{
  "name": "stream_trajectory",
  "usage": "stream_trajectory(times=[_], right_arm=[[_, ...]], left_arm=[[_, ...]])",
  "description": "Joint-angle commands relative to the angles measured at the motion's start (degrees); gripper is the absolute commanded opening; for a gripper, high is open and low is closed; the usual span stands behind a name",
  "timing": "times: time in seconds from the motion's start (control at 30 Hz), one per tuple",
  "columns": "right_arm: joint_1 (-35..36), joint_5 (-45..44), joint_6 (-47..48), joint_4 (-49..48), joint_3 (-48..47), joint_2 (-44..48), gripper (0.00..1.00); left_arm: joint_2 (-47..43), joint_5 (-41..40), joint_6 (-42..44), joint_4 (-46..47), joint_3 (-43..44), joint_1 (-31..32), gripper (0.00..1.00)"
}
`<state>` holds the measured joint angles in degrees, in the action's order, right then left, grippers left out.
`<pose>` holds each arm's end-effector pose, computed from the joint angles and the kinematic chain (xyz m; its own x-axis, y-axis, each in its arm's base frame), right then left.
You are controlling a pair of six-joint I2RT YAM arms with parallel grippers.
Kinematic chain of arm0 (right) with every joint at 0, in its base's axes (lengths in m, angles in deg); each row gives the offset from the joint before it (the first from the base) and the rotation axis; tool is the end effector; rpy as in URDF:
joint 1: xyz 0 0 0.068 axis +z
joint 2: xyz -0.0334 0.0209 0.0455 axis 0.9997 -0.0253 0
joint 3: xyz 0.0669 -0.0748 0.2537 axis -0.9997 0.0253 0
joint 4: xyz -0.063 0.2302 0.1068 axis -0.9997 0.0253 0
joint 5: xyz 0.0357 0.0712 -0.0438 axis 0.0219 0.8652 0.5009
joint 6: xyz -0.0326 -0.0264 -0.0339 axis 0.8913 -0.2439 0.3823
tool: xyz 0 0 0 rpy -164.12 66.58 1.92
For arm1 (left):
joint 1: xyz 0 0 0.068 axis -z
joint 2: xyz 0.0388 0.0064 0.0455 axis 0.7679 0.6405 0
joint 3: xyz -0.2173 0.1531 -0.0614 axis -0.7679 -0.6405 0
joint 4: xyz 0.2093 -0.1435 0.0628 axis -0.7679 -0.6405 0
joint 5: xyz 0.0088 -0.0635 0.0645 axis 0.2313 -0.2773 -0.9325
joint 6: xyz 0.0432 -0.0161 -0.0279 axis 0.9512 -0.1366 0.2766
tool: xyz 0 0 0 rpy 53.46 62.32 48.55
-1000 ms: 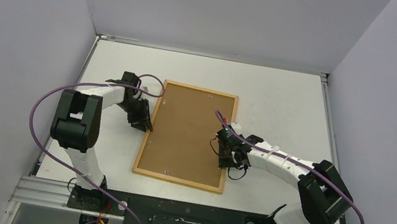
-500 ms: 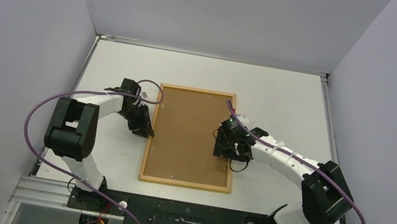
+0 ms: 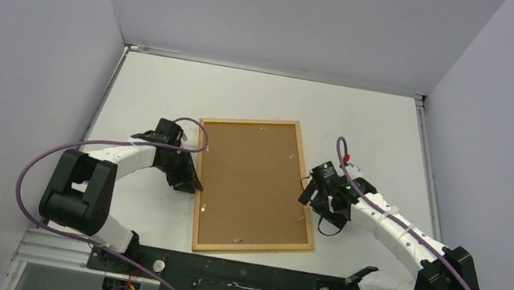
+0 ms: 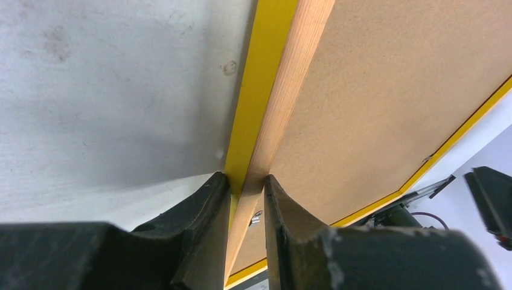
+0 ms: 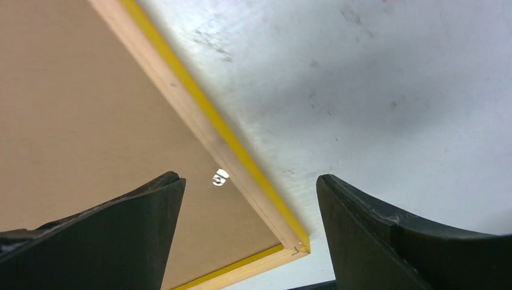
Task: Put the photo into the frame
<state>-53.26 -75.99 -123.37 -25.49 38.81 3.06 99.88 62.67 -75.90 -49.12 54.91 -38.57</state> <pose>0.1824 0.1200 0.2137 -0.8264 0.4462 -0.3435 0.4039 0.8947 0.1906 0.2442 -0.0641 0.1467 -0.9138 -0.4062 0.0040 -0.3600 0.8053 -0.4710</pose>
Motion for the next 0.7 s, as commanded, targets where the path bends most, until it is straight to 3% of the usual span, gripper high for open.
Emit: stream_trajectory(times=[0.0, 0.3, 0.67], right_arm=[[-0.22, 0.89, -5.73, 0.03, 4.23, 1.26, 0.82], [0.04, 1.79, -10.37, -8.17, 7.82, 0.12, 0.73], [0.69, 0.4, -8.21, -7.38, 7.27, -3.83, 0.64]], left_arm=[[-3.22, 2.98, -4.05, 5.35, -0.49, 0.05, 0.01], [-1.08, 3.78, -3.53, 5.75, -0.39, 0.09, 0.04], [-0.5, 2.77, -3.03, 5.38, -0.45, 0.04, 0.08]])
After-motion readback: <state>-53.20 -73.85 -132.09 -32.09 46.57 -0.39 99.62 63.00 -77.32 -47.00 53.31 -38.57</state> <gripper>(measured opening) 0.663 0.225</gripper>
